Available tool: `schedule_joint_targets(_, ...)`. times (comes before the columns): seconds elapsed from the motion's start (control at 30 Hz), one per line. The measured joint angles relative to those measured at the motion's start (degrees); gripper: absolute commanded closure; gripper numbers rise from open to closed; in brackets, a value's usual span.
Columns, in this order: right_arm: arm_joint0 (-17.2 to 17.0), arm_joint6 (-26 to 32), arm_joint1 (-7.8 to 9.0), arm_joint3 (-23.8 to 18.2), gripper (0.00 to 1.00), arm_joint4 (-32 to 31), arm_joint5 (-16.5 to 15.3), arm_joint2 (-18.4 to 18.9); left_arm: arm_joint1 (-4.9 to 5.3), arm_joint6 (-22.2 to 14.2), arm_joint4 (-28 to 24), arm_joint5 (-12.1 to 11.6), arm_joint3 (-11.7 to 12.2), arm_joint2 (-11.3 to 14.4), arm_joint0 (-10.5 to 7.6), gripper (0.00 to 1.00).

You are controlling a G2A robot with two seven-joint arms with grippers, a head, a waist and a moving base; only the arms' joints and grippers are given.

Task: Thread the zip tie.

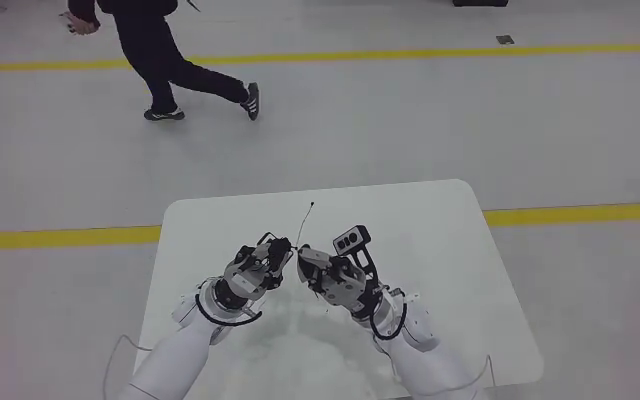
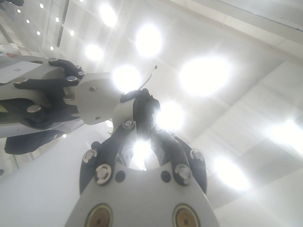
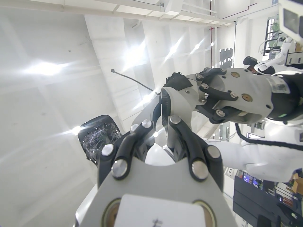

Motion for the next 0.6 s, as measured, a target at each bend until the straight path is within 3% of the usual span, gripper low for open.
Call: schedule_joint_targets(0.6, -0.7, 0.1, 0.24, -0.1, 1.00, -2.9, -0.6, 0.5, -0.21, 0.0, -0.1, 0.5, -1.5, -0.2, 0.55, 1.00)
